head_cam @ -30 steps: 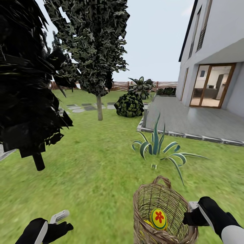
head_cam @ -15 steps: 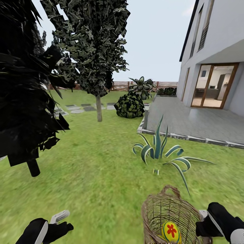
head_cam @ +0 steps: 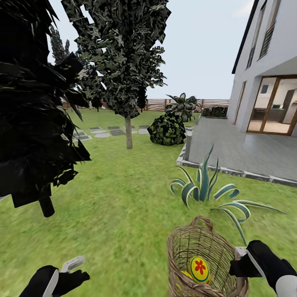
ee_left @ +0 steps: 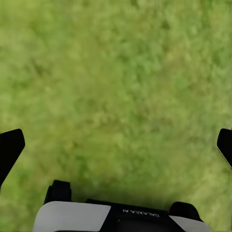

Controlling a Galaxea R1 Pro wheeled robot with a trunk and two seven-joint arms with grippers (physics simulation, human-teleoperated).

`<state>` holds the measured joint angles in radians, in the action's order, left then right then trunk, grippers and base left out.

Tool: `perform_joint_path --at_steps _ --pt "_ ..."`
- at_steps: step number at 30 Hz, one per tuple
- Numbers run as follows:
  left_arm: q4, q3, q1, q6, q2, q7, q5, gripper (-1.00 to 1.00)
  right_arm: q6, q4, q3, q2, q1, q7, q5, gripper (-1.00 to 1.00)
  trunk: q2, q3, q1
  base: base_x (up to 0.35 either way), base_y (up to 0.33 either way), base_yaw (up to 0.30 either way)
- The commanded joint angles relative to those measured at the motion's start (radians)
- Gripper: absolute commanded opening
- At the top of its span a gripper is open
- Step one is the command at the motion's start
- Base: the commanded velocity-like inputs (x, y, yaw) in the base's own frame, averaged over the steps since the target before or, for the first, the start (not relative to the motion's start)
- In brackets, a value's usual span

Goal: Take the three Easter eggs out of the wicker basket on the lawn in the garden, then place them on the lawn next to a single tree (choose any tree) so that all three eggs are next to the same tree and none are left in the basket.

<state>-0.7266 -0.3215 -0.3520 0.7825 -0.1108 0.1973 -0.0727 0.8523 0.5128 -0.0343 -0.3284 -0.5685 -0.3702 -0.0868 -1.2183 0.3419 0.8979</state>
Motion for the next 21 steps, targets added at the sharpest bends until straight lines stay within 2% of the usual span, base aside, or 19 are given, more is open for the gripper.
perform_joint_path --at_steps 1,7,21 --pt "-0.001 -0.002 -0.001 0.006 0.000 -0.001 -0.008 1.00 0.004 0.001 -0.002 0.002 -0.001 -0.007 -0.002 -1.00 -0.001 0.001 0.001 0.337 0.000 0.258" --pt "-0.001 -0.002 -0.001 0.006 0.000 -0.001 -0.007 1.00 0.004 0.001 -0.002 0.011 -0.001 -0.007 -0.002 -1.00 -0.001 0.001 0.001 0.337 0.000 0.231" --pt "0.001 -0.002 -0.001 0.006 0.001 -0.002 -0.007 1.00 0.004 0.003 -0.002 0.011 -0.001 -0.008 -0.002 -1.00 -0.001 0.001 0.001 0.337 0.000 0.006"
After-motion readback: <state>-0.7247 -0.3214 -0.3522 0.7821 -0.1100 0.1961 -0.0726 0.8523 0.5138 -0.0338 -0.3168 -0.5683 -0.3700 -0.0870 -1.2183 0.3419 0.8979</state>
